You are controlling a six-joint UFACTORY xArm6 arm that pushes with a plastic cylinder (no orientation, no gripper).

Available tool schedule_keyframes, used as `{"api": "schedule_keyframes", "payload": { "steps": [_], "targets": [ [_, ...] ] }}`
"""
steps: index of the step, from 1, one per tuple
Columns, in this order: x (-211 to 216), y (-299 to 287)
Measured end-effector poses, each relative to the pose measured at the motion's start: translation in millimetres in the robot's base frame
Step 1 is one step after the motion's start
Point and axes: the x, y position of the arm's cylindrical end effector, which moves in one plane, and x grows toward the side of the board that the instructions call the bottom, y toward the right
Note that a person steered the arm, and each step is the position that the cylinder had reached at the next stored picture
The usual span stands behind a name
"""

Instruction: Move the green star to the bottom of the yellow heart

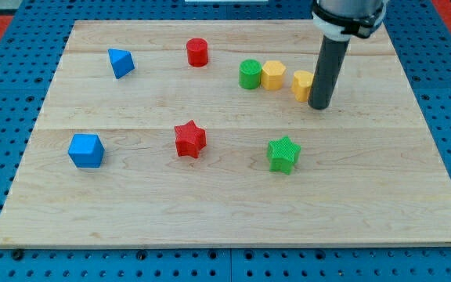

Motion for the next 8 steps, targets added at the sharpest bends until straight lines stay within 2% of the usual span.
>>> {"api": "schedule_keyframes", "payload": {
  "steps": [2,3,4,5,6,7,8],
  "targets": [
    [88,55],
    [118,33],
    [115,-32],
    [97,-60],
    [85,-60],
    [104,-66],
    [106,-66]
  ]
}}
